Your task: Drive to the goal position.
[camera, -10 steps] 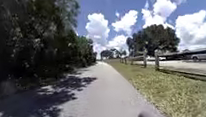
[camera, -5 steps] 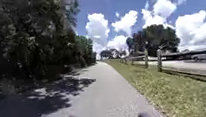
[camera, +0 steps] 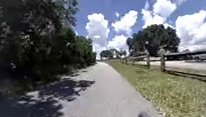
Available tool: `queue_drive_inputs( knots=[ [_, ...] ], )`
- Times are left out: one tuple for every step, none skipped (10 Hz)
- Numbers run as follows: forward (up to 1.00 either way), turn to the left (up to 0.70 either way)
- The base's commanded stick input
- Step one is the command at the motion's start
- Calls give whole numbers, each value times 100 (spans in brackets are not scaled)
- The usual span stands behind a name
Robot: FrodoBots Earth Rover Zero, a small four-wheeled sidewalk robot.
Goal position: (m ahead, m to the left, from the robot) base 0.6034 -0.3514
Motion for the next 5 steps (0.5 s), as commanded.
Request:
queue_drive_inputs(
  knots=[
    [50, 0],
    [50, 0],
    [50, 0],
    [50, 0],
    [50, 0]
  ],
)
